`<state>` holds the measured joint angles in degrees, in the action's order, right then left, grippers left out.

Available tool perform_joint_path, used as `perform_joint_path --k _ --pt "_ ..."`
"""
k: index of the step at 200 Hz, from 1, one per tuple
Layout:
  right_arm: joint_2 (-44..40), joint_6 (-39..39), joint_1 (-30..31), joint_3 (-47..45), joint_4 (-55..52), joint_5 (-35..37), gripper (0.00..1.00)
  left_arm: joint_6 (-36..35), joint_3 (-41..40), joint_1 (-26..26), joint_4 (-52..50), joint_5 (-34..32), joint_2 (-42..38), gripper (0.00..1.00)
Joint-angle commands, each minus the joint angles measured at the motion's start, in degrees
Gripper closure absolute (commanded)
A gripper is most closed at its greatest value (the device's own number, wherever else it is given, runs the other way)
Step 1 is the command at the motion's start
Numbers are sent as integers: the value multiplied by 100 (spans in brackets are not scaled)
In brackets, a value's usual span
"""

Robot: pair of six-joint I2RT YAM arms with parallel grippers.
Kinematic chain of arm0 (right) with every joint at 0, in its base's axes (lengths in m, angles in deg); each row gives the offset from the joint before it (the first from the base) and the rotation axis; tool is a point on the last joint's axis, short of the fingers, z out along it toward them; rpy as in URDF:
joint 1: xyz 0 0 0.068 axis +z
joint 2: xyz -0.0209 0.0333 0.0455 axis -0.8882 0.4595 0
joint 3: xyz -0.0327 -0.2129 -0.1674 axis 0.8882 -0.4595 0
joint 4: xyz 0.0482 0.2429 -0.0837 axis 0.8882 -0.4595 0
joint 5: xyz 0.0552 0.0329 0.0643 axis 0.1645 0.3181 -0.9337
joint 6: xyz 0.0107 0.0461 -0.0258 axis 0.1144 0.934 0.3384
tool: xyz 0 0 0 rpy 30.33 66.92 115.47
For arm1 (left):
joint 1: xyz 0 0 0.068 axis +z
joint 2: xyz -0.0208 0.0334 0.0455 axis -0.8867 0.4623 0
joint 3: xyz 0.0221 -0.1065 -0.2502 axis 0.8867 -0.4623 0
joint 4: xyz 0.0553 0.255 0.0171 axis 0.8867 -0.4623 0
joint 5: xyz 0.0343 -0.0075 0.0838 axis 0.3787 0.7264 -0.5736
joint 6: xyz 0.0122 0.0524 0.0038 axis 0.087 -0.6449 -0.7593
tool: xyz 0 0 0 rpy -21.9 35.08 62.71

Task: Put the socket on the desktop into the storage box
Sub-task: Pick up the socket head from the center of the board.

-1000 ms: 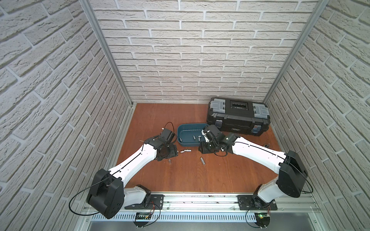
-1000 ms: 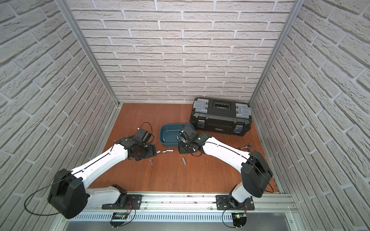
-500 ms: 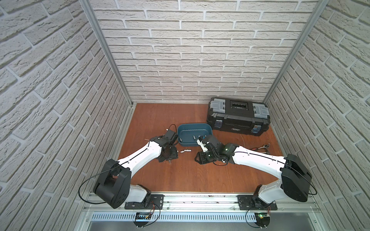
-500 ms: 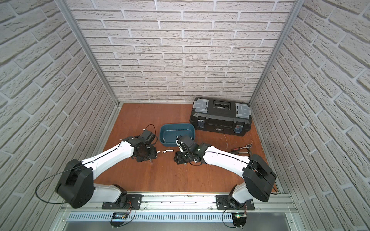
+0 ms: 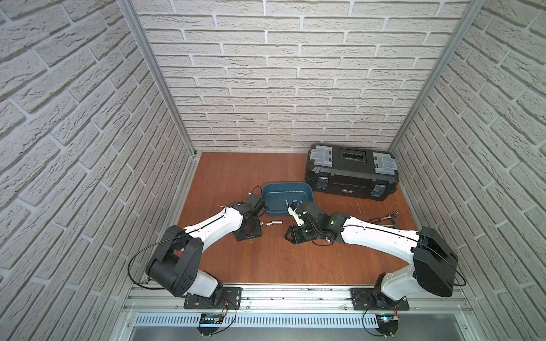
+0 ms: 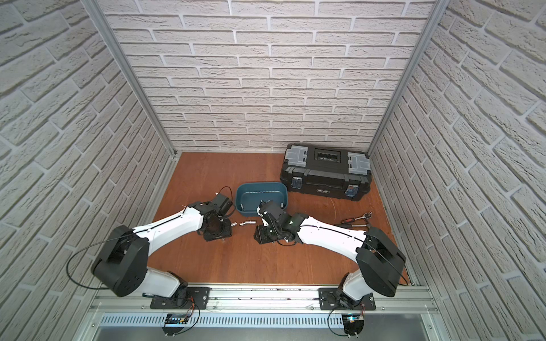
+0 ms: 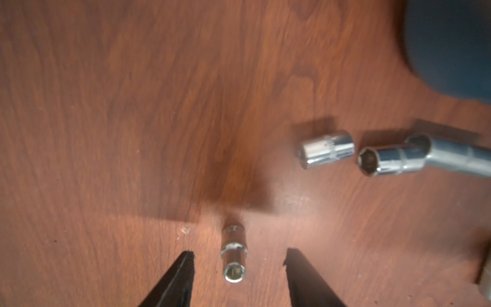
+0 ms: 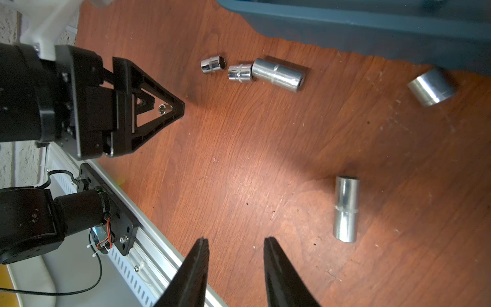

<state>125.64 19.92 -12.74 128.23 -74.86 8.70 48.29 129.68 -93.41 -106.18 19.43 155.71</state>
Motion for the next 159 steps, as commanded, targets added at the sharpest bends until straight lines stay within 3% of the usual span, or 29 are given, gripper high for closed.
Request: perform_joint_path --k 1,63,159 --pt "38 77 71 125 122 16 60 -55 -68 -32 78 -72 100 45" --pt "64 101 71 191 69 97 60 -62 -142 -27 166 -92 279 57" --pt "89 131 80 202 69 111 61 -37 -237 -32 211 -82 246 84"
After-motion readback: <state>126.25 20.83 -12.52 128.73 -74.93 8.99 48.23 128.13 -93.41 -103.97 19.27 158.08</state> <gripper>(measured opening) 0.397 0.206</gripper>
